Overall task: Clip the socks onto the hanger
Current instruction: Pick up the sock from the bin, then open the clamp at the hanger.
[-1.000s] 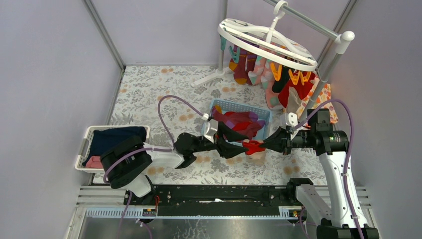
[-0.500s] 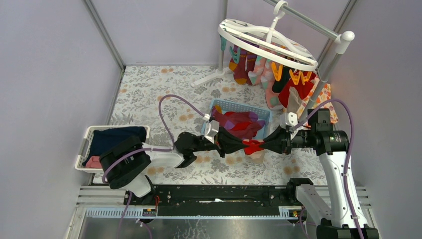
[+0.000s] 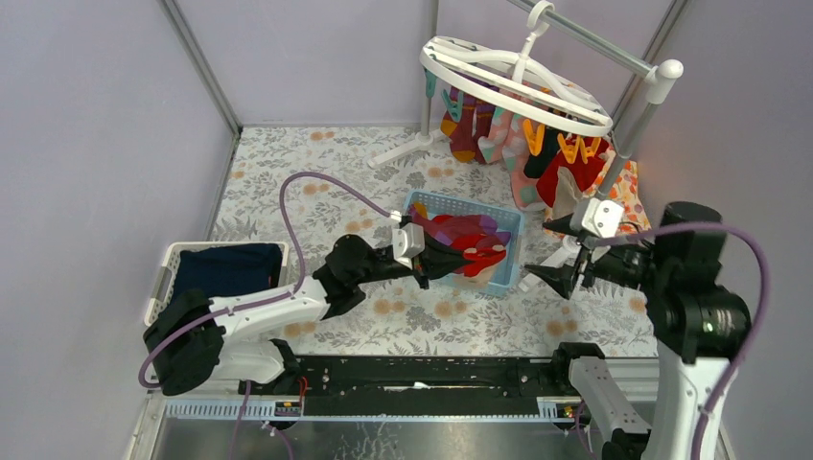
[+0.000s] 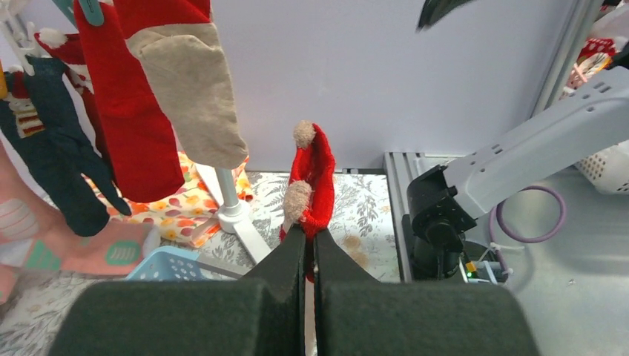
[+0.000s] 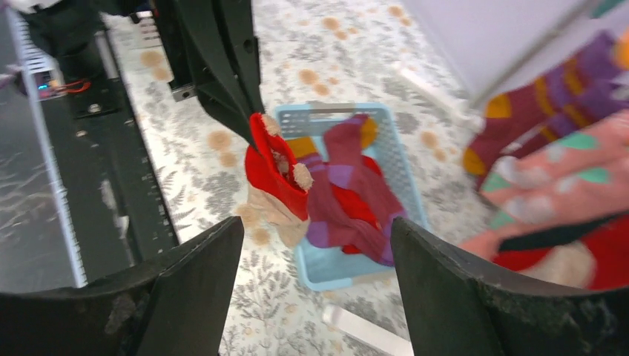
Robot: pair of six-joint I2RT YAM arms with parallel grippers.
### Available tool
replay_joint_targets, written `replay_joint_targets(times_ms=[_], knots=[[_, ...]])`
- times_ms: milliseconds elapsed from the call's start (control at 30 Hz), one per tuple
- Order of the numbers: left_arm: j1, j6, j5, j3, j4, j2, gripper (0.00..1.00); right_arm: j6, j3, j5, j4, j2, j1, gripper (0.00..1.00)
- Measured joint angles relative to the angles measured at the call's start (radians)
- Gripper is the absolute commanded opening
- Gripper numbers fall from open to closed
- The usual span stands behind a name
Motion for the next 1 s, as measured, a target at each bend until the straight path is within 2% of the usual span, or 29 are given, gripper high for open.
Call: replay_joint_targets(times_ms=[133,300,400,500,667,1000], knots=[[0.000,0.031,-0.009,0.042,-0.096,-0.002,0.00,0.196,0.103,0.154,0.074,-0.051,-0.018,0.79],[0.000,0.036,-0.010,0.074,-0.143,0.017,0.00,0.511,0.221,0.425,0.229,-0.041,-0.046,0.76],[0.000,0.031,-0.009,0.074,-0.146,0.024,0.00,0.675,0.230,0.547,0.311,-0.029,-0.048,0.70],[0.000,0.021,-0.008,0.074,-0.146,0.025,0.00,0.793,0.206,0.588,0.368,-0.015,-0.048,0.64],[0.000,0.002,-0.006,0.076,-0.146,0.028,0.00,0.888,0.167,0.582,0.394,0.028,-0.048,0.65],[0.000,-0.047,-0.008,0.111,-0.159,0.034,0.00,0.879,0.211,0.617,0.388,0.094,-0.051,0.73]])
